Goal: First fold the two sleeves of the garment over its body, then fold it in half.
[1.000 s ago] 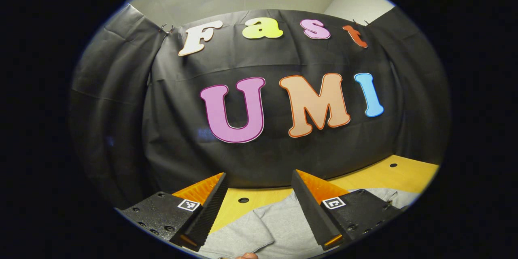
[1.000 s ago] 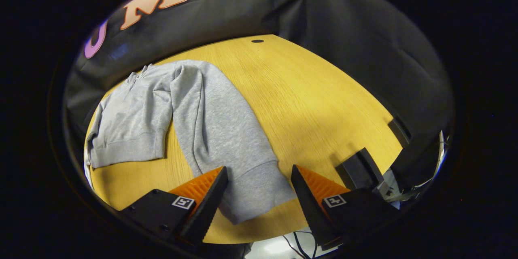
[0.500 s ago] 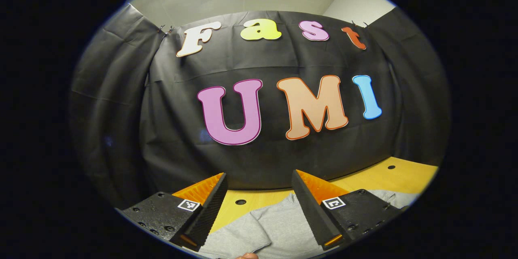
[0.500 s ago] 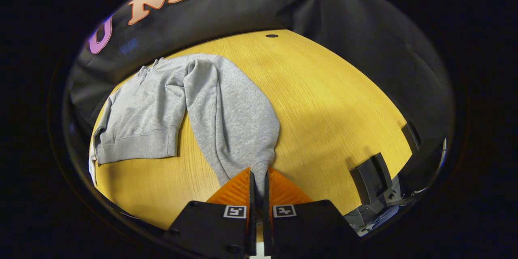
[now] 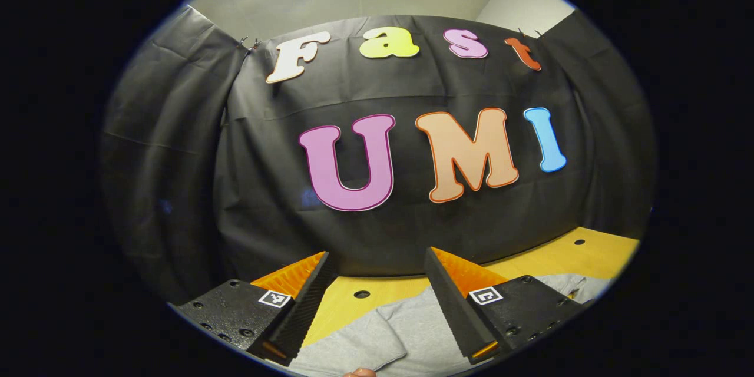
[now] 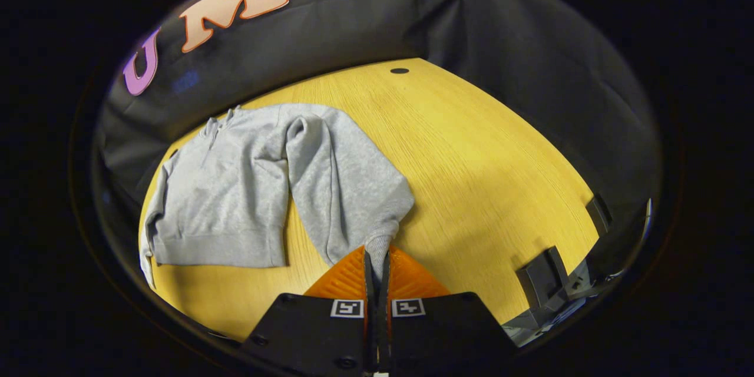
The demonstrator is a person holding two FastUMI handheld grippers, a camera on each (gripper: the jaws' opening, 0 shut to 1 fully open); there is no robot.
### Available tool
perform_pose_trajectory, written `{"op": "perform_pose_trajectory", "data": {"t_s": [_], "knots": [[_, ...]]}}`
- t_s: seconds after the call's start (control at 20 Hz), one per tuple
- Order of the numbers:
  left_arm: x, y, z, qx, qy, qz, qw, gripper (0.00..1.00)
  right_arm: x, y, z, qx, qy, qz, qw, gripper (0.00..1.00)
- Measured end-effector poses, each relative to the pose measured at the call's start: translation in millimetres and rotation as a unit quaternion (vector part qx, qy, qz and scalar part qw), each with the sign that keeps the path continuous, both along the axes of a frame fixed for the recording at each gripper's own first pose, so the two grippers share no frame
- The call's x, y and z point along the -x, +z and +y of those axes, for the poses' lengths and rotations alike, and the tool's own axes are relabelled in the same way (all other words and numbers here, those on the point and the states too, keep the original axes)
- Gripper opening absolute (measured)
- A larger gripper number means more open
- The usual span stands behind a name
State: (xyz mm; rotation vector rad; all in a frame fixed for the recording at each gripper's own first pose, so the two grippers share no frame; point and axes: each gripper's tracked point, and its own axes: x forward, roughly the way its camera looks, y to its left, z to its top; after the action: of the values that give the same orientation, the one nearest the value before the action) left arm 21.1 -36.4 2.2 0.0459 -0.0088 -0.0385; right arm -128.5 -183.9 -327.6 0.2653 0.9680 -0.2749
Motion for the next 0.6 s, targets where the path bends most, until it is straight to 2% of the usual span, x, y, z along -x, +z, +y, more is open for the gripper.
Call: {"op": "perform_pose_trajectory", "data": {"t_s": [0.25,0.6], "knots": [[1,0,16,-0.004,0.017,-0.001,1.000,0.93,-50,29,11,-0.025,-0.009,-0.044,0.999,0.03],[10,0,55,-0.006,0.060,-0.002,0.998,0.93,-121,66,40,-0.050,0.008,-0.098,0.994,0.03]]}}
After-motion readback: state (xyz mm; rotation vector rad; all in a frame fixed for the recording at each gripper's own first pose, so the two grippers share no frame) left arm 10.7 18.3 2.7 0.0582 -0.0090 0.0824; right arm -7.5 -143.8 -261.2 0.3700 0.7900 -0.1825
